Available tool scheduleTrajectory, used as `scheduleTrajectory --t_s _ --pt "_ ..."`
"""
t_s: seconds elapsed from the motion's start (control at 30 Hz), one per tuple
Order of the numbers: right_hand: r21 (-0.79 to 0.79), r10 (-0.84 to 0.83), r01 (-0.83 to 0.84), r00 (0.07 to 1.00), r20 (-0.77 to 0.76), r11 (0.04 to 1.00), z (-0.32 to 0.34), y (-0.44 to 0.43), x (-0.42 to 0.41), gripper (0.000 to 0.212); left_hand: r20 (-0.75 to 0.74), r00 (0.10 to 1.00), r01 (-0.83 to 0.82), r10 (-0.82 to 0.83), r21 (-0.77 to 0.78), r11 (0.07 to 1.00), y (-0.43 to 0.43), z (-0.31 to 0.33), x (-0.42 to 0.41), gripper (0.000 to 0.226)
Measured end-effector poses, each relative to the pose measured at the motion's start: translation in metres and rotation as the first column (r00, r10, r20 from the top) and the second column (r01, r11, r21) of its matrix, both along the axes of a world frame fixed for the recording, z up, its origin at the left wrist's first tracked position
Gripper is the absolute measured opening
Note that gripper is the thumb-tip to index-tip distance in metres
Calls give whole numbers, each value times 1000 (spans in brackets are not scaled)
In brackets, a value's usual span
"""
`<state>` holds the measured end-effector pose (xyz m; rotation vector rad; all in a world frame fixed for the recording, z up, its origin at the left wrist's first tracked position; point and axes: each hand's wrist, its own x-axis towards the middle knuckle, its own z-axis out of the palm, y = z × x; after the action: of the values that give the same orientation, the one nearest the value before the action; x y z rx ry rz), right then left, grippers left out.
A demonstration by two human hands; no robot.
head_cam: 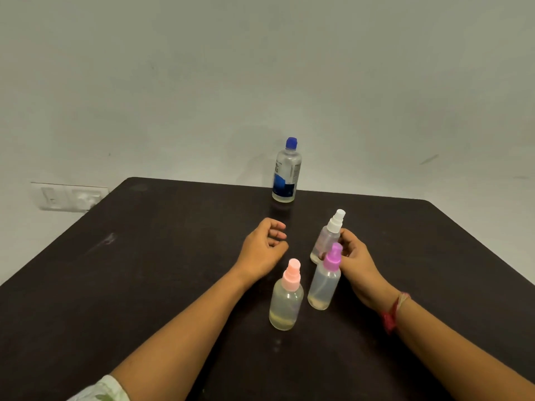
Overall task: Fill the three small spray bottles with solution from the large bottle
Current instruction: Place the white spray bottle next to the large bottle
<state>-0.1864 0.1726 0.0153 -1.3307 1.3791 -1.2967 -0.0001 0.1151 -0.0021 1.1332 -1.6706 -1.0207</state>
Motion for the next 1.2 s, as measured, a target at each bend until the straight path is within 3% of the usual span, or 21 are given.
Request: scheduleTrajectory --t_s 0.33,0.5,0.83,1.0,1.2 --pt "-62 55 -57 998 -19 997 -7 -80 37 53 68 995 -65 72 -102 993 -31 -3 4 37" --pt "-107 70 -66 997 35 992 -13 -120 59 51 -21 993 -114 113 -50 992 -63 0 7 35" --pt "-173 70 -58 996 62 983 -15 -185 77 40 -43 974 -224 221 -83 971 -136 -1 17 28" --pt "-205 60 -58 998 6 977 -18 -208 83 35 -17 967 -253 253 -115 961 -154 -5 19 26" --pt "-243 -73 49 993 -93 969 -22 -217 91 31 48 961 -263 271 -137 955 -166 -5 17 31"
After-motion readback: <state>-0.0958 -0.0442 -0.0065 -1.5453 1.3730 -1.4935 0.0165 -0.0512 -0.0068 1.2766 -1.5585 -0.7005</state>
